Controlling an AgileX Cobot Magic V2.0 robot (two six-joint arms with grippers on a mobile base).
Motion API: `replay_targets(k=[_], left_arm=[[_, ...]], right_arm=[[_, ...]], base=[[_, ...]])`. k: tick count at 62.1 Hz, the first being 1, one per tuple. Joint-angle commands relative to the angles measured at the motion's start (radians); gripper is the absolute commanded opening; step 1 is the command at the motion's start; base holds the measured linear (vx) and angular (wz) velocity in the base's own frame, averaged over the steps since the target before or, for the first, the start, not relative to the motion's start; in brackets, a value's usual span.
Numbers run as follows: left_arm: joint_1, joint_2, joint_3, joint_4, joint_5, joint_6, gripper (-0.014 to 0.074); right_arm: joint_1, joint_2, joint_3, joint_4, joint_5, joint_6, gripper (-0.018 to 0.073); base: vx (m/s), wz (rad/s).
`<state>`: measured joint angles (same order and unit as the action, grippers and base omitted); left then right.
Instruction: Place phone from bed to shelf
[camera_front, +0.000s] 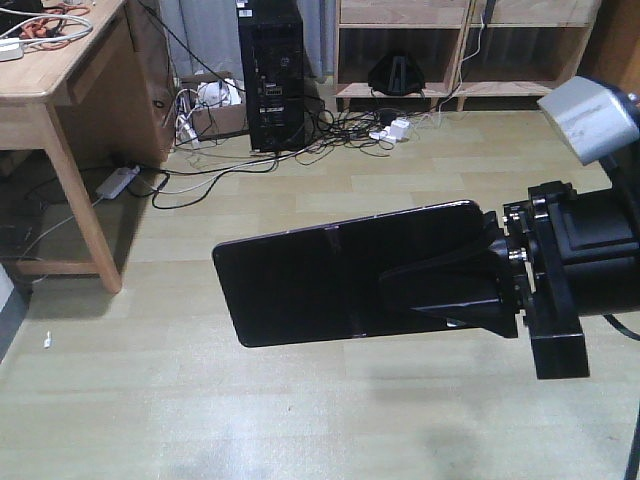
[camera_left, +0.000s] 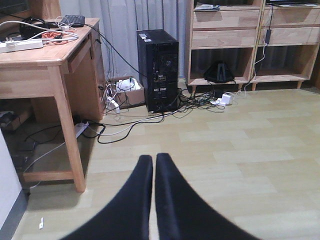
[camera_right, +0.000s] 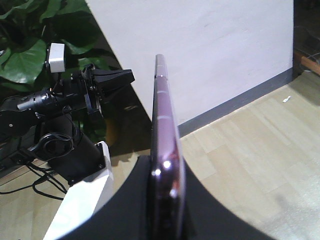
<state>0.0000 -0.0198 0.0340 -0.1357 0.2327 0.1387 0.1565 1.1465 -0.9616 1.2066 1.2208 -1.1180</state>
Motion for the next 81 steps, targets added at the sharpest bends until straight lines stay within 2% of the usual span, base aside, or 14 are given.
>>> replay_targets(k=[1, 40, 81], left_arm=[[-0.004, -0.006, 0.002, -0.009, -0.073, -0.004, 0.0001], [-0.004, -0.006, 0.002, -0.009, -0.073, -0.004, 0.0001], [-0.004, -0.006, 0.002, -0.009, -0.073, -0.004, 0.0001]], right_arm=[[-0.003, -0.021, -0.026, 0.092, 0.07, -0.001, -0.0004], [-0.003, -0.021, -0.026, 0.092, 0.07, -0.001, -0.0004], [-0.003, -0.021, -0.026, 0.092, 0.07, -0.001, -0.0004]], base=[[0.26, 0.01], [0.24, -0.12], [0.22, -0.47]])
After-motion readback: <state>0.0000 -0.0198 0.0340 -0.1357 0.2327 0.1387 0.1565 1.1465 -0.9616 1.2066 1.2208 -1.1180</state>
